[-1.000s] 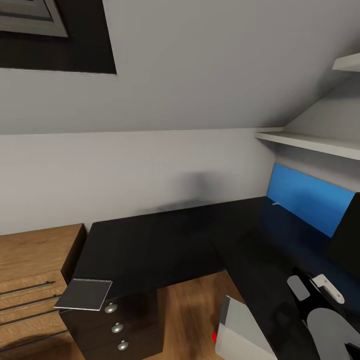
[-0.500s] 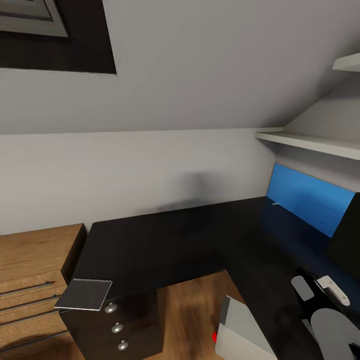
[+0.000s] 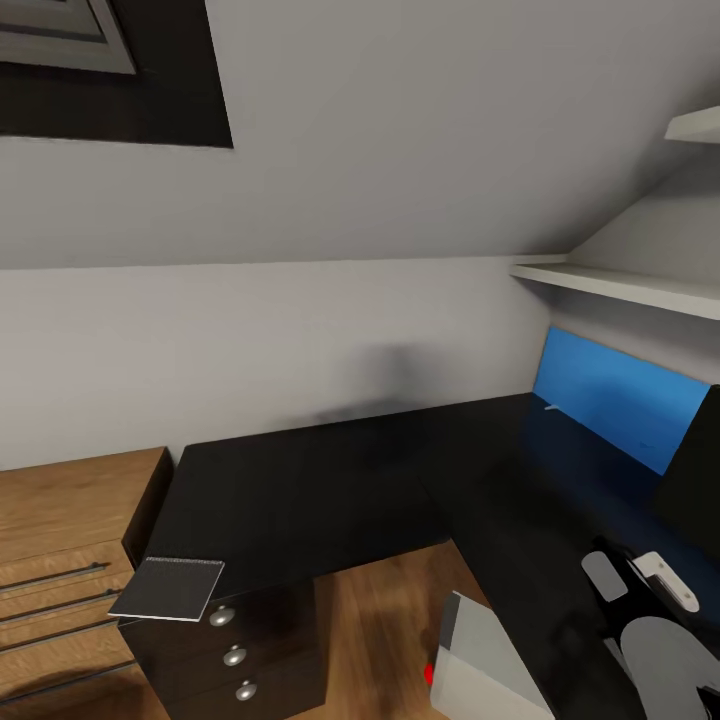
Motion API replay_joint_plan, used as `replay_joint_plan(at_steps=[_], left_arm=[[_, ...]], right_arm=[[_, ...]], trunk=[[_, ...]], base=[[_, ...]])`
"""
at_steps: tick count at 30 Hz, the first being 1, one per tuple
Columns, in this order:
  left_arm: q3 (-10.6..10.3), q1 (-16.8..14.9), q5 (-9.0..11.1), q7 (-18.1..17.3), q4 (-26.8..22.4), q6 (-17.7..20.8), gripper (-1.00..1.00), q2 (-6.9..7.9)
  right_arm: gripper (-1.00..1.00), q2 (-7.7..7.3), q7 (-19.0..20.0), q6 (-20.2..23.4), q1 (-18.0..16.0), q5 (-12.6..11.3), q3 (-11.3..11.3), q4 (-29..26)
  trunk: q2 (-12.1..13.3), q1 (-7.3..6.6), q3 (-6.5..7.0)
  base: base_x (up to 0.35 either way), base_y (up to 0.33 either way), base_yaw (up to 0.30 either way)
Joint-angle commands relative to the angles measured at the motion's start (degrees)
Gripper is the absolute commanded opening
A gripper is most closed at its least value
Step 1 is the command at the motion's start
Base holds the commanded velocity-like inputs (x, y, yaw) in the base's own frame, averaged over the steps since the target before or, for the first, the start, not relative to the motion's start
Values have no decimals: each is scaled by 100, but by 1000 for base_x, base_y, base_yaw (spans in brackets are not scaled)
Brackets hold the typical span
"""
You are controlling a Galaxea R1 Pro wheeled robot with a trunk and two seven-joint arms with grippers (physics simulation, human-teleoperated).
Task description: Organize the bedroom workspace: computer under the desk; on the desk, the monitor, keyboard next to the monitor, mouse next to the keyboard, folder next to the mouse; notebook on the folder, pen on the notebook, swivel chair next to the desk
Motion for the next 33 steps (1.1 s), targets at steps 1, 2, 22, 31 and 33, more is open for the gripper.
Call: replay_joint_plan(at_steps=[1,2,22,31,33], left_arm=[[-27,-2,60,49,-12,20,100,5],[-27,-2,60,48,-12,20,100,5],[-27,-2,60,42,-12,20,100,5],[-23,-2,67,46,-12,20,100,5],[-22,-2,68,49,-12,20,100,5]], right_arm=[[-100,3,-4,-48,-5,-79,7,-1],[-100,5,-4,-48,-5,-78,9,-1],[-100,17,12,-26,-5,-72,30,-7],[-100,25,10,-30,-3,-73,30,-2],[-100,25,12,-31,-4,-71,30,-2]], trunk=[[-6,1,-8],[-6,1,-8],[-6,1,10],[-6,1,10],[-6,1,10]], base=[[0,0,0],[0,0,0],[-24,21,-31],[-59,47,0],[-3,2,0]])
